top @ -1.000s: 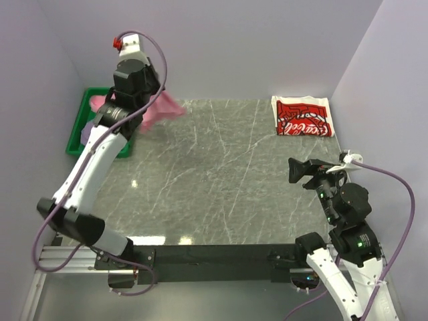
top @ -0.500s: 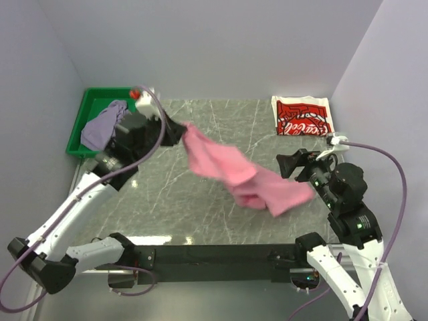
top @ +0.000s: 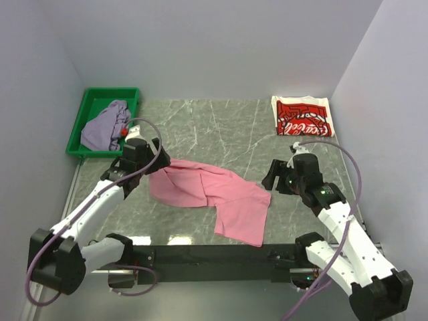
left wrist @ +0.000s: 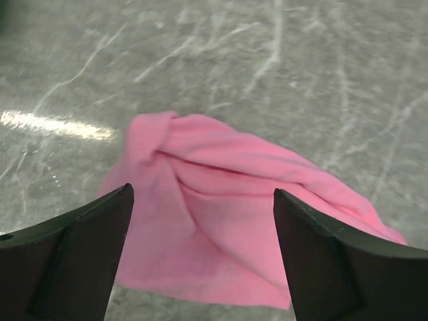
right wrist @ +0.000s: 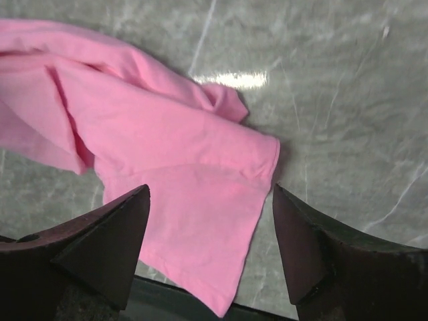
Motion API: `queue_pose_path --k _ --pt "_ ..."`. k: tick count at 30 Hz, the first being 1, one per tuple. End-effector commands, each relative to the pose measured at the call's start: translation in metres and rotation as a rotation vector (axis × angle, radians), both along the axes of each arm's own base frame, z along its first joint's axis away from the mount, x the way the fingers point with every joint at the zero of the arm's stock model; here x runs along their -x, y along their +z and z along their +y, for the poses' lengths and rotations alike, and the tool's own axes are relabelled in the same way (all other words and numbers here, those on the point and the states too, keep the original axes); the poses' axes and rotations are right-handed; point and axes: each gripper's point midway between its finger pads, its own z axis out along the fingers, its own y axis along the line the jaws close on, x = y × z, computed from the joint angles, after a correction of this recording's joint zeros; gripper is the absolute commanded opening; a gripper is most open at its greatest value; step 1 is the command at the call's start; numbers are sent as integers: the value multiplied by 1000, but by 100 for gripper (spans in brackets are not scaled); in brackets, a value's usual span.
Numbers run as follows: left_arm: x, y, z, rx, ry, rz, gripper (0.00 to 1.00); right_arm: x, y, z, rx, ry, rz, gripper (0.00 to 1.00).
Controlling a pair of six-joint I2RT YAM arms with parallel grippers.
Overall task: Fold and stack the t-shirts
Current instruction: Move the tshirt to the center of the board, then flatten the tshirt out
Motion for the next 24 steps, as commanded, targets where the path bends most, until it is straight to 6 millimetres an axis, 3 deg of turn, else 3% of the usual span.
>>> queue_pose_path --k 1,5,6,10,14,24 --pt "10 48 -30 28 -123 -113 91 11 -24 8 -45 -3 99 79" --pt "50 29 -48 79 -173 -22 93 35 -61 16 -78 22 256 68" --pt "63 9 -46 79 -165 39 93 40 -66 17 -81 28 277 67" --pt "87 -16 -42 116 -141 111 93 54 -77 26 -55 54 347 64" --pt "95 -21 -51 146 -181 130 92 60 -91 24 23 40 399 64" --pt "90 -31 -120 69 -349 201 86 59 -109 29 127 44 436 64"
